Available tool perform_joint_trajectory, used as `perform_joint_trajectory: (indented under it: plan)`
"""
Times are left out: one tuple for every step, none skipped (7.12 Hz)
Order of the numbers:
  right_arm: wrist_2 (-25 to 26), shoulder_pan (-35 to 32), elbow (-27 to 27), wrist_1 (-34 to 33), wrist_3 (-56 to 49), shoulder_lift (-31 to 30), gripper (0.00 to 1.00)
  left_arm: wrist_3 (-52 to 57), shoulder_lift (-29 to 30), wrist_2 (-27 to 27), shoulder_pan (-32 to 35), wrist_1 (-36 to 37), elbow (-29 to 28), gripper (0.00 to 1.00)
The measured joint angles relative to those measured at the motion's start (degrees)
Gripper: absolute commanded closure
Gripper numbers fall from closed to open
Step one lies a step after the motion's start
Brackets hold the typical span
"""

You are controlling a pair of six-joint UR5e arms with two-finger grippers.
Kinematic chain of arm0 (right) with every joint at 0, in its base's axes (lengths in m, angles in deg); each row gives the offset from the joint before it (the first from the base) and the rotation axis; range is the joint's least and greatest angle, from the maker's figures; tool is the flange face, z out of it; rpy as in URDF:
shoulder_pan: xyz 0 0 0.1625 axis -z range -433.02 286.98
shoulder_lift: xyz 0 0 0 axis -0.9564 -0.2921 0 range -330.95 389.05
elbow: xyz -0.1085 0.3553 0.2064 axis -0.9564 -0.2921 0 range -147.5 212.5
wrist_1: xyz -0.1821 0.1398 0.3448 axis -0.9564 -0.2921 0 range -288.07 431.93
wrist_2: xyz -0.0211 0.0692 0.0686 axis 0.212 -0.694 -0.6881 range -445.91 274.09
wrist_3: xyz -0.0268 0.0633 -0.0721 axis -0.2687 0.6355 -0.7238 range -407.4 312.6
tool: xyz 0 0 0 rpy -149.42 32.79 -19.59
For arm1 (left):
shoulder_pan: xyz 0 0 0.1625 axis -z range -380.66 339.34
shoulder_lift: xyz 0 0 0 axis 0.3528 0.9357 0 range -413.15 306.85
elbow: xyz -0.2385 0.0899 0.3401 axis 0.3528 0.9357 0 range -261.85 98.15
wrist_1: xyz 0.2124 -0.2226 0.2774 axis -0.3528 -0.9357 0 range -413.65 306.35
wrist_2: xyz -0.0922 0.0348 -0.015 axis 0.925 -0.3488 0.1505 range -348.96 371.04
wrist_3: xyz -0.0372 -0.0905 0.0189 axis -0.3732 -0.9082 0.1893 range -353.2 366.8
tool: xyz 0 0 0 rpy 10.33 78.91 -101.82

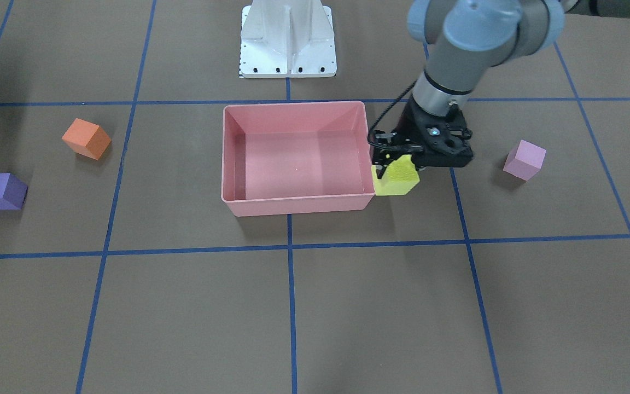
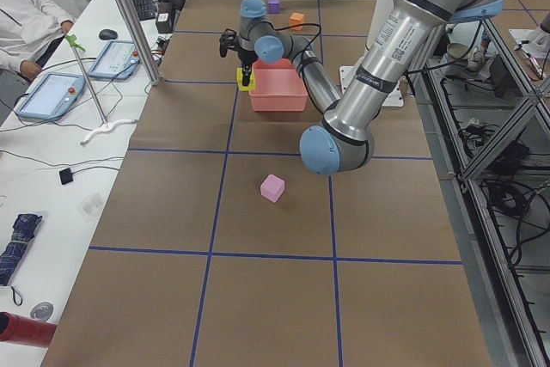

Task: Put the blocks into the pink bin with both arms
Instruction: 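Carry the yellow cube with the left gripper into the pink bin and release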

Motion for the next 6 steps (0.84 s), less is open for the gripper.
perform_joint_trajectory:
  plan:
    - [0.1,2.1,1.5,0.0,4.2,0.0,0.01,-2.9,3.2,-3.8,-4.4,3.0,-0.2,0.02]
    - [0.5,4.4,2.9,0.1,8.4,0.0,0.01,-4.6,4.8,-7.0,-7.9,4.4,-0.3,0.00]
    - [1.2,6.4,4.6,0.1,12.5,0.0,0.01,-5.1,5.3,-9.1,-9.9,5.0,0.3,0.00]
    - [2.0,8.3,6.5,0.1,16.9,0.1,0.01,-4.0,5.4,-10.3,-10.6,6.2,2.3,0.00]
    - [2.9,10.4,8.3,0.1,21.2,0.1,0.01,1.5,4.1,-10.4,-9.9,9.9,6.8,0.00]
    - [3.9,12.5,10.0,0.1,24.9,0.1,0.01,10.1,0.5,-9.8,-7.1,14.3,12.4,0.00]
